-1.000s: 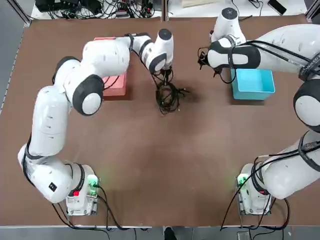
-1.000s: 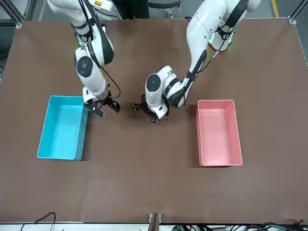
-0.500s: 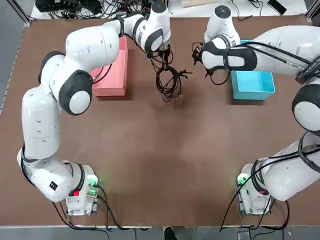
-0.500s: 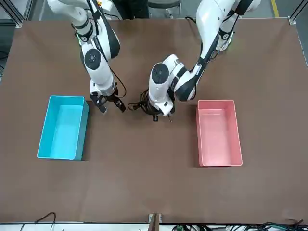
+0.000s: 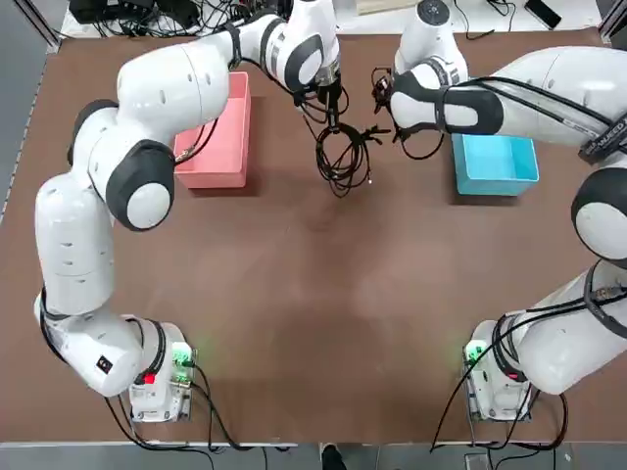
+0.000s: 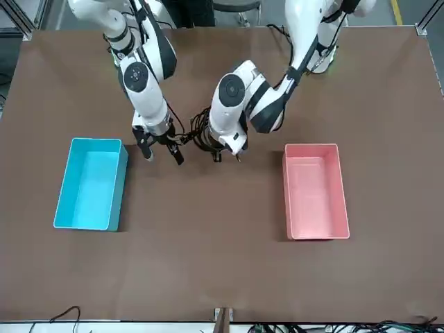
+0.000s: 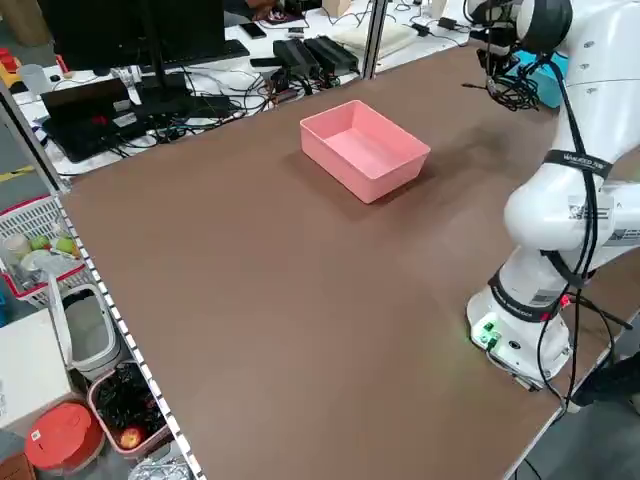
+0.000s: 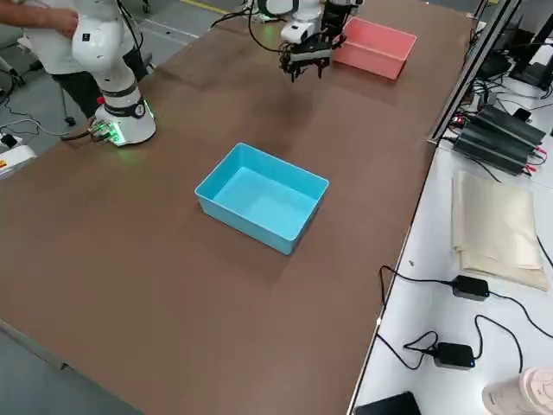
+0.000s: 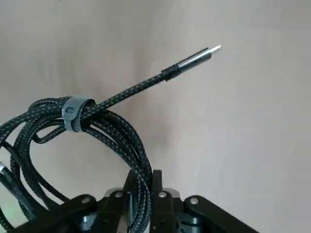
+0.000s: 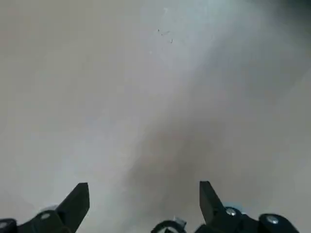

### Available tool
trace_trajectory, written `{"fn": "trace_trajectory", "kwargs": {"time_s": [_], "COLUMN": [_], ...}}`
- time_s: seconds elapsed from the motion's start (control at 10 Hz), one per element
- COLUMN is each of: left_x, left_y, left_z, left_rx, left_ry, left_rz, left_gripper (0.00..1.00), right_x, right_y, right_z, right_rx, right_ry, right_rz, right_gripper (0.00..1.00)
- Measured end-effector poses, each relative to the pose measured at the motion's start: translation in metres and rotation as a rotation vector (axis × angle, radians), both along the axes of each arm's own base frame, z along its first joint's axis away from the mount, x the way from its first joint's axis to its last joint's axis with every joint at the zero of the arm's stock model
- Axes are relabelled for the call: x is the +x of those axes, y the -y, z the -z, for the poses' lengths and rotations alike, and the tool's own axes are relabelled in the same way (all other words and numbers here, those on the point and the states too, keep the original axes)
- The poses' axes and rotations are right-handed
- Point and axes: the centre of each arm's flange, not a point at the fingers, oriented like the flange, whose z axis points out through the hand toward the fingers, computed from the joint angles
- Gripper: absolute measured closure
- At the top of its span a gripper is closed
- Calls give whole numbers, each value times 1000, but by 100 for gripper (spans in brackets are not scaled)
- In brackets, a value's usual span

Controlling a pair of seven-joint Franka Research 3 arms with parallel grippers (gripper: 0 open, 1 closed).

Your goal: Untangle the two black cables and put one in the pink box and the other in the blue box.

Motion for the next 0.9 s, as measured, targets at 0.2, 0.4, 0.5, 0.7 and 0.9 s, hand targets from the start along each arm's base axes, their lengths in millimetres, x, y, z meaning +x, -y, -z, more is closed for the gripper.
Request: {"fn": "trace_trajectory", "kwargs": {"time_s": [0.2,0.4,0.5,0.7,0.9], "left_x": [2,6,7,7,7], "left_y": [-3,-6,-7,-7,-7], "left_z": [0,0,0,0,0], "left_rx": [2,-3,-4,-5,-5], "left_ry": [-2,-10,-11,-12,-12], "left_rz": [-4,-17,-19,-19,-20], "left_gripper": [85,85,85,85,85], "right_x": [-8,-22,-27,-34,-39], "right_y": [-13,-30,-36,-44,-50], "right_z": [-1,1,1,2,2], "right_rx": [5,1,-3,-5,1], "right_ry": [-5,-22,-31,-39,-44], "right_rz": [21,29,29,35,35], "right_gripper": [0,0,0,2,11]}}
